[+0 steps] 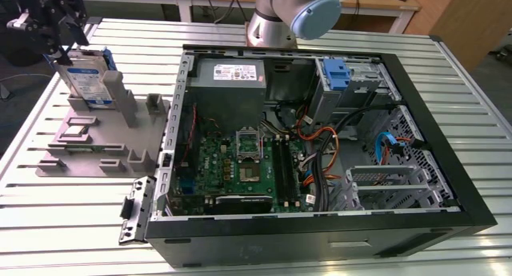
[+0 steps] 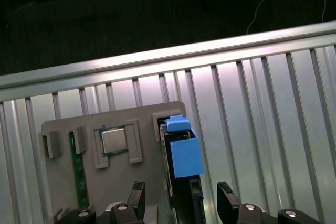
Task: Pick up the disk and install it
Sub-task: 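Pick up the disk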
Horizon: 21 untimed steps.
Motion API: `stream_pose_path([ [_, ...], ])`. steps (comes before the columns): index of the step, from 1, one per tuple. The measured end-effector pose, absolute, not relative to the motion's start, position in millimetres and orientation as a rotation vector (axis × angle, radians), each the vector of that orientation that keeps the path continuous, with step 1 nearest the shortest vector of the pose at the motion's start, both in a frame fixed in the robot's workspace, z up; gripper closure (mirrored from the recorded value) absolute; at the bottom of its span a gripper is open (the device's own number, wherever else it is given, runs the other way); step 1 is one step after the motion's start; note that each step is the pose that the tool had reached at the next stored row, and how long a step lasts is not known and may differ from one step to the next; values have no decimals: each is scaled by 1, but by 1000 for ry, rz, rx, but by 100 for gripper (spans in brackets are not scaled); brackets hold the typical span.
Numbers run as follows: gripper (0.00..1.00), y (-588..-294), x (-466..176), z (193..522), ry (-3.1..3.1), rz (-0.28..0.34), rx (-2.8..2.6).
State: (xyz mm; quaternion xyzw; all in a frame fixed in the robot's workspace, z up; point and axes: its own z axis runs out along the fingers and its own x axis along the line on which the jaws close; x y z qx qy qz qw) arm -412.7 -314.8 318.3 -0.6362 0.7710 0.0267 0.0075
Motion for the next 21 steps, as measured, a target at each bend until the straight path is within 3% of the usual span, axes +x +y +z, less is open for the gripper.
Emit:
stream_pose_path([
  [21,35,-310,-412,308,2356,84,-2054],
])
